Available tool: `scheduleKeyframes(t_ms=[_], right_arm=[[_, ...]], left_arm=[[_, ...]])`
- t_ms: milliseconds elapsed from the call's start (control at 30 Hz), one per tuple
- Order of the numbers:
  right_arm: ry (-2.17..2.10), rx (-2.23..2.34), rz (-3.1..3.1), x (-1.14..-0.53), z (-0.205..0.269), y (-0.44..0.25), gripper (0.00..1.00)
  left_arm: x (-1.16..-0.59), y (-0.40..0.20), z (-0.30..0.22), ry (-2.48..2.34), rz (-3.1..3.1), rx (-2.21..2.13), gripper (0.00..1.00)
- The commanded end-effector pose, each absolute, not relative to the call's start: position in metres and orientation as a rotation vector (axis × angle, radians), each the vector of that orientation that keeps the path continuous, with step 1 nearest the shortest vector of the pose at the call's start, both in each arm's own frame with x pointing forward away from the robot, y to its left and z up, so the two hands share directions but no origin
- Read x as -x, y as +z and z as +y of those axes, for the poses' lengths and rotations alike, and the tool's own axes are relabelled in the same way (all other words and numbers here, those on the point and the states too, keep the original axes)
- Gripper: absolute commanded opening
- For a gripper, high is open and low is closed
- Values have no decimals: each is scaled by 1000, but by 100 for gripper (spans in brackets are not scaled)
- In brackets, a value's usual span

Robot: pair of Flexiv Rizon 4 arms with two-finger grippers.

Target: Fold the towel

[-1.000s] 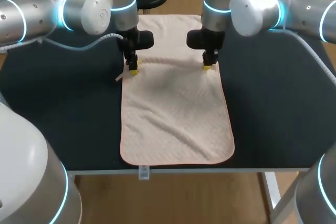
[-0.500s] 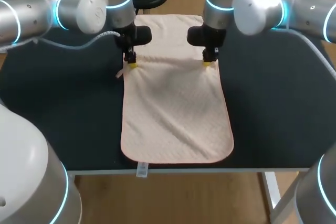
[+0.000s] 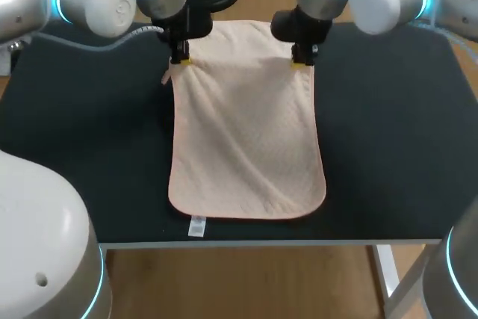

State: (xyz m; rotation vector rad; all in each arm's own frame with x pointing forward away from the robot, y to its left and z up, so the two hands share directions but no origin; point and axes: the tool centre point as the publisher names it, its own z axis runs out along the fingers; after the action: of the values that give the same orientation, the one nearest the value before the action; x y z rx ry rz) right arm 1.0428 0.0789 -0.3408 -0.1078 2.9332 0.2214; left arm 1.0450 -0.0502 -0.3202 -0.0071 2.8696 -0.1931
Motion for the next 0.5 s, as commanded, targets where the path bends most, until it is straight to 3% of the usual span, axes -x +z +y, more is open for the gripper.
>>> scheduleKeyframes(t_ms=[33,500], right_arm=[[238,131,2863,-1031,71,-292,0],[245,269,2620,-1056,86,-176,0]], left_arm=[[-1026,-255,-41,-151,2744,12,0],[-1070,-157,-44,-67,2498,31,0]])
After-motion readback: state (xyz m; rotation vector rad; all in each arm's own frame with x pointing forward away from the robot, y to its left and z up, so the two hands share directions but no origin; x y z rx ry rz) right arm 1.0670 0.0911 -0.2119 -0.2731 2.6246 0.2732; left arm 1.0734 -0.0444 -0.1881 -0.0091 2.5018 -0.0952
